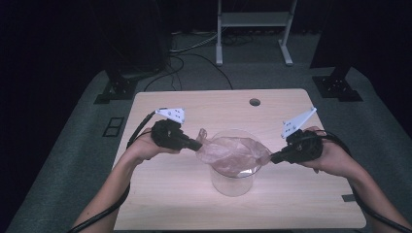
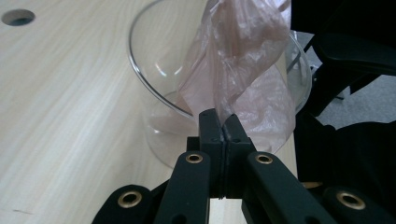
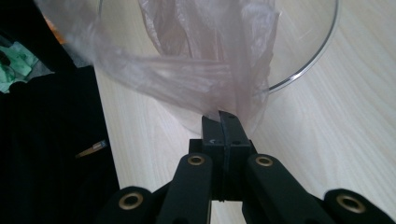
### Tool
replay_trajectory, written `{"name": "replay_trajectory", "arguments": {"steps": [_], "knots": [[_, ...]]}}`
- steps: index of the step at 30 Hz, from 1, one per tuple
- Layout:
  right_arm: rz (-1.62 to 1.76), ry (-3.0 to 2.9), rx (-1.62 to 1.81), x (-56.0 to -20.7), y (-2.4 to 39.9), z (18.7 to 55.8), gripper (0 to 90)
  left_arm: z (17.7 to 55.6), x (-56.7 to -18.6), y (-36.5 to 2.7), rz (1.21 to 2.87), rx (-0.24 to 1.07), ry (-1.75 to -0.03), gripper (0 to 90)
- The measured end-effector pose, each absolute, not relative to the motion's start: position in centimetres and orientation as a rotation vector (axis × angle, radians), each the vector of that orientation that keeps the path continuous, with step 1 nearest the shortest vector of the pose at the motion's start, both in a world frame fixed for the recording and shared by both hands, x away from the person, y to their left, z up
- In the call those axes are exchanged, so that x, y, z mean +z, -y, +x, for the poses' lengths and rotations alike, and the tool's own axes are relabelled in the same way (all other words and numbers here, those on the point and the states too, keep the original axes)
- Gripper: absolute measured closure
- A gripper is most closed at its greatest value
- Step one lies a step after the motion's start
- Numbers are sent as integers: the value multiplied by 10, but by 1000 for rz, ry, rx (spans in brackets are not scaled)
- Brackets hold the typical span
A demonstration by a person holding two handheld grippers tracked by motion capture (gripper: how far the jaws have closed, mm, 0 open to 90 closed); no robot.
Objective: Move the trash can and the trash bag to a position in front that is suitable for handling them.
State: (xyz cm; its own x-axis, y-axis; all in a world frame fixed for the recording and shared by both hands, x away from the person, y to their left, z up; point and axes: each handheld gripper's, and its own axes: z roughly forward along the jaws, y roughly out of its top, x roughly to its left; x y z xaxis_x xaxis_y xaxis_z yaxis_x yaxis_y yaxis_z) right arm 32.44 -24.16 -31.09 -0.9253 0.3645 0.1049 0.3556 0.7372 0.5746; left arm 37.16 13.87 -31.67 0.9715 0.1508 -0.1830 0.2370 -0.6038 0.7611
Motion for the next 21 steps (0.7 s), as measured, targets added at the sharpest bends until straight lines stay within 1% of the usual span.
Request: {"name": "replay_trajectory", "arguments": {"steps": [11,15,17,18,21], "knots": [[587,-3000,918,-333,235,322,900,377,-337,-135,2242,-140,-307,894],[584,-3015,942,-337,234,321,900,379,-334,-134,2234,-123,-300,888],[596,-3002,987,-333,239,321,900,379,-328,-134,2224,-117,-283,861],[602,-2983,1012,-330,242,321,843,378,-324,-134,2220,-109,-281,857],[599,-2940,1055,-317,250,318,766,377,-313,-135,2223,-82,-258,854]]}}
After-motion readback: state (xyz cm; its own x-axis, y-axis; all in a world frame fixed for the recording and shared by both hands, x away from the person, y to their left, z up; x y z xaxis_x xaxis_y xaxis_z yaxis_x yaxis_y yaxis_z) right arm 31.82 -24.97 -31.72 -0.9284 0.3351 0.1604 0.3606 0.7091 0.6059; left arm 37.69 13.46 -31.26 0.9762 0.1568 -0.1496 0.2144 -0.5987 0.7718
